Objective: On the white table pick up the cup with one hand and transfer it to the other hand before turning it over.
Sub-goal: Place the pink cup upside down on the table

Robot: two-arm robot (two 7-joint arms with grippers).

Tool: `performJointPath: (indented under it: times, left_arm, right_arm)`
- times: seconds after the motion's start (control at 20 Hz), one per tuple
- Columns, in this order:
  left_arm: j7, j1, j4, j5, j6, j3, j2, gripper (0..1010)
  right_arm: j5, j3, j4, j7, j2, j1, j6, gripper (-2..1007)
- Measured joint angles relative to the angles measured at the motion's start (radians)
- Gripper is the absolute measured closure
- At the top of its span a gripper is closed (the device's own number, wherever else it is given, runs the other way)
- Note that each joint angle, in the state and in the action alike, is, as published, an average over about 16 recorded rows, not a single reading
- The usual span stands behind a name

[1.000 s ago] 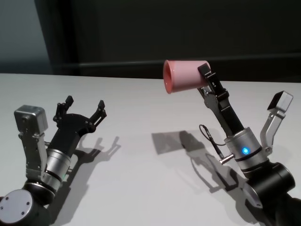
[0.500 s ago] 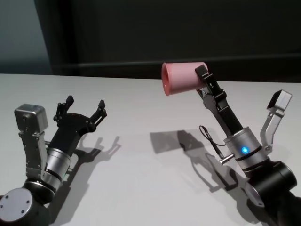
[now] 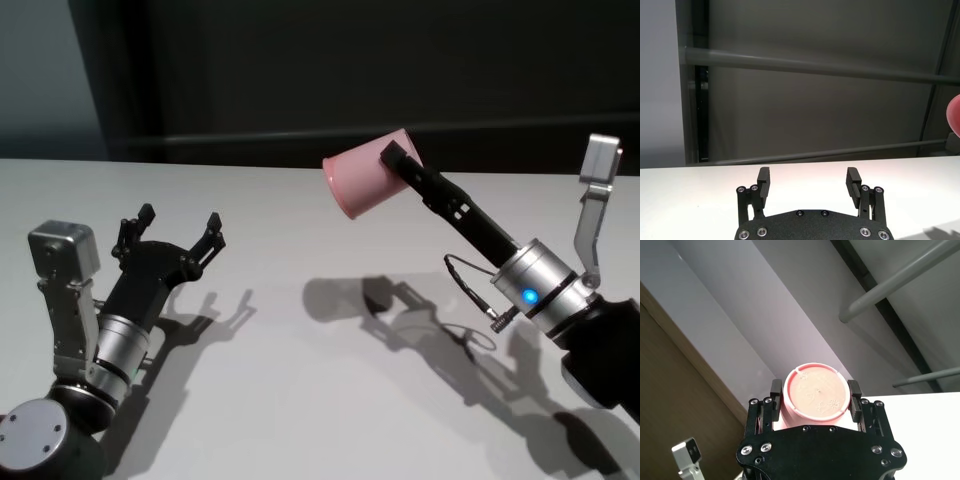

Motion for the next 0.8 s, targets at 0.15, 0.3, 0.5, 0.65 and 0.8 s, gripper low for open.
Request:
performJointPath:
  times: [0.15, 0.3, 0.5, 0.65, 0.8]
  left_arm:
    - [0.0, 0.0, 0.0, -0.001, 0.001, 0.0, 0.0, 7]
    - [0.0, 0.0, -0.001, -0.001, 0.002, 0.0, 0.0, 7]
    - [0.0, -0.001, -0.001, -0.002, 0.002, 0.001, 0.0, 7]
    - [0.0, -0.001, -0.001, -0.002, 0.003, 0.001, 0.001, 7]
    - [0.0, -0.001, -0.001, -0.002, 0.003, 0.001, 0.001, 7]
  right_arm:
    - [-0.093, -0.021, -0.068, -0.094, 0.041, 0.005, -0.003, 247]
    - [-0.193, -0.045, -0.126, -0.192, 0.072, 0.014, 0.01, 246]
    - [-0.331, -0.089, -0.186, -0.317, 0.1, 0.034, 0.052, 246]
    - [-0.428, -0.126, -0.214, -0.395, 0.108, 0.054, 0.094, 246]
    - [-0.515, -0.164, -0.228, -0.457, 0.107, 0.075, 0.141, 247]
